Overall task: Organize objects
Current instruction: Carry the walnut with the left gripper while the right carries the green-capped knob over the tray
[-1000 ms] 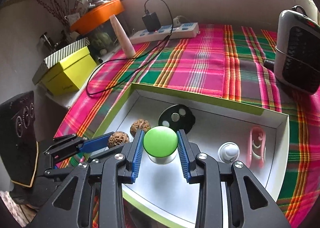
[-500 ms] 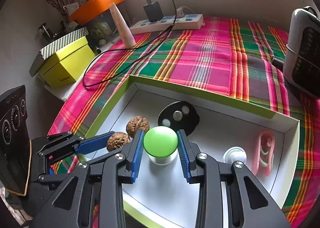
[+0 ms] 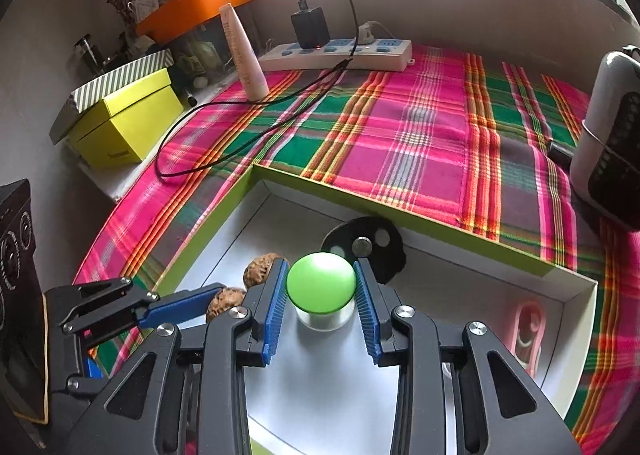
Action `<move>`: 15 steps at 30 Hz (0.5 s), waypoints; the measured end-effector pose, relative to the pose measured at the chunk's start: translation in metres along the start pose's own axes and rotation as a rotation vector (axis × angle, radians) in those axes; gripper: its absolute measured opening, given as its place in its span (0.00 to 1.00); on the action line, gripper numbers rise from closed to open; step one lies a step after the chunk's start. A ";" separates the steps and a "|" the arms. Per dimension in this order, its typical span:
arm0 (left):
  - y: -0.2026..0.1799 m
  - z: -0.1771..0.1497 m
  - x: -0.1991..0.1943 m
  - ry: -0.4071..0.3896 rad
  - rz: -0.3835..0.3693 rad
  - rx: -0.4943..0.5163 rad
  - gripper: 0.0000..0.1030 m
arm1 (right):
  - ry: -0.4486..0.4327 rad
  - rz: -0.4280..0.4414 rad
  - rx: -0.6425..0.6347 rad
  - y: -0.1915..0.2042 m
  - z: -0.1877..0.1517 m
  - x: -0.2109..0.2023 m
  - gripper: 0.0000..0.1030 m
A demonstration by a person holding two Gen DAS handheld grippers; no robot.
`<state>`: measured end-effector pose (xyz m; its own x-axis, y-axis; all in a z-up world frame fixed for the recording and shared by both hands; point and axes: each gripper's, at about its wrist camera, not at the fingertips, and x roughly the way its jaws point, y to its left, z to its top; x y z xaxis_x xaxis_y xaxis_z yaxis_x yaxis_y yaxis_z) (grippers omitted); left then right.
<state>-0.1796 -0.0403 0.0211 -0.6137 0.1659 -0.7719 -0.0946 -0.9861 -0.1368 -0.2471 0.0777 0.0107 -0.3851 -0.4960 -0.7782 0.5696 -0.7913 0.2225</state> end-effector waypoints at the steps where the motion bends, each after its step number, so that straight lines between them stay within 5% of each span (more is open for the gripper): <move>1: 0.000 0.000 0.000 -0.001 0.002 0.002 0.26 | -0.001 0.000 -0.005 0.001 0.001 0.001 0.34; 15: -0.002 -0.002 0.000 -0.013 0.019 0.016 0.26 | -0.007 0.038 -0.004 -0.003 0.001 0.002 0.34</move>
<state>-0.1778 -0.0386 0.0202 -0.6256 0.1470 -0.7662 -0.0951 -0.9891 -0.1121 -0.2503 0.0782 0.0092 -0.3684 -0.5286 -0.7648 0.5872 -0.7701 0.2494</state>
